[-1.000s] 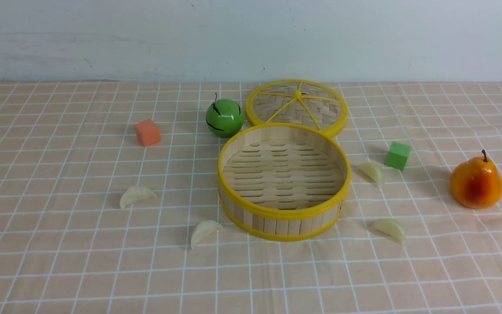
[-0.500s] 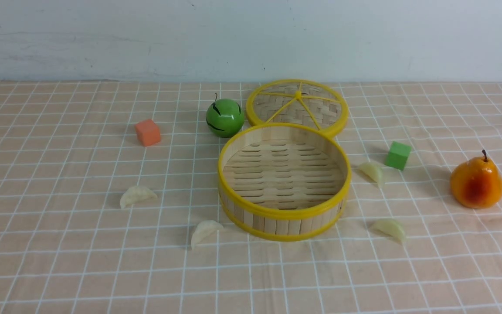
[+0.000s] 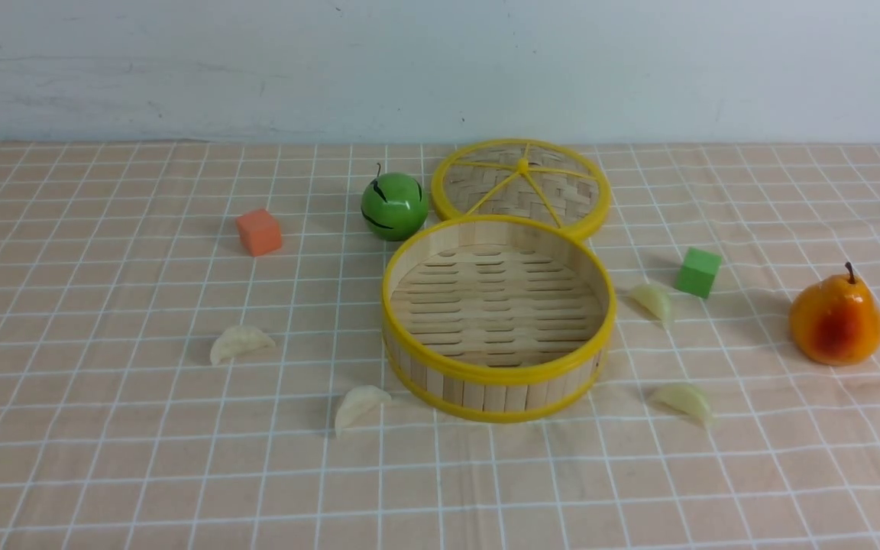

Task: Put the dumplings into the steamer on the table with the brown tablecloth.
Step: 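Reach for and grasp a dumpling on the table with the left gripper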

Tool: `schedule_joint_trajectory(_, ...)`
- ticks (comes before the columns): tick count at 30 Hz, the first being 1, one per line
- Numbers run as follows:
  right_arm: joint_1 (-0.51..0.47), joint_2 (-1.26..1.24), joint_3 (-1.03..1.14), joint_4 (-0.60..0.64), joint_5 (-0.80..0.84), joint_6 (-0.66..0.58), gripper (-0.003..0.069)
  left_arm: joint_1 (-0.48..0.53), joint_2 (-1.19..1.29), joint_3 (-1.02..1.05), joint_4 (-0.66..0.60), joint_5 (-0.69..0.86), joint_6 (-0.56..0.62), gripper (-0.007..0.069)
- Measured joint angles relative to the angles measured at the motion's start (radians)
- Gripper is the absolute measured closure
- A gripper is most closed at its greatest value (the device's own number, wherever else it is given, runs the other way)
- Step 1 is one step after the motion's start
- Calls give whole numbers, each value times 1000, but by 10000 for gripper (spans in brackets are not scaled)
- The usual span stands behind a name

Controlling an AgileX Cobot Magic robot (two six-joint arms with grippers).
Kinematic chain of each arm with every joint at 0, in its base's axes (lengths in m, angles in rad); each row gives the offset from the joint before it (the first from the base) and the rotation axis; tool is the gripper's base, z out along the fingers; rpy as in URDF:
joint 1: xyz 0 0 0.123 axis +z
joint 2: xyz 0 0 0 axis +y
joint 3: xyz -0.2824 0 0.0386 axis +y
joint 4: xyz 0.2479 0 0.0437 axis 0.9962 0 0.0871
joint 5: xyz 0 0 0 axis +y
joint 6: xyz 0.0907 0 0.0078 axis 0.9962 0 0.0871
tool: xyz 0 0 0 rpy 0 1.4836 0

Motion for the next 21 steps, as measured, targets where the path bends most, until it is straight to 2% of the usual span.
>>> schedule_joint_trajectory(2,0,0,0,-31,-9,-2,419,0,0,0,0,-47,0,386)
schedule_joint_trajectory(7,0,0,12,-153,-216,-4,419,0,0,0,0,-395,0,386)
schedule_joint_trajectory(10,0,0,12,-218,-471,-4,419,0,0,0,0,-612,0,386)
schedule_joint_trajectory(14,0,0,12,-239,-752,4,419,0,0,0,-1,-832,-11,386)
schedule_joint_trajectory(16,0,0,12,-239,-849,11,419,0,0,0,-4,-917,-47,386)
schedule_joint_trajectory(17,0,0,12,-236,-919,22,419,0,0,0,-11,-964,-117,386)
schedule_joint_trajectory(18,0,1,12,-236,-930,25,419,0,0,0,-14,-977,-137,386)
schedule_joint_trajectory(20,0,19,12,-215,-962,86,419,0,0,0,-19,-990,-308,386)
schedule_joint_trajectory(21,0,24,12,-213,-964,103,419,0,0,0,-18,-990,-322,386)
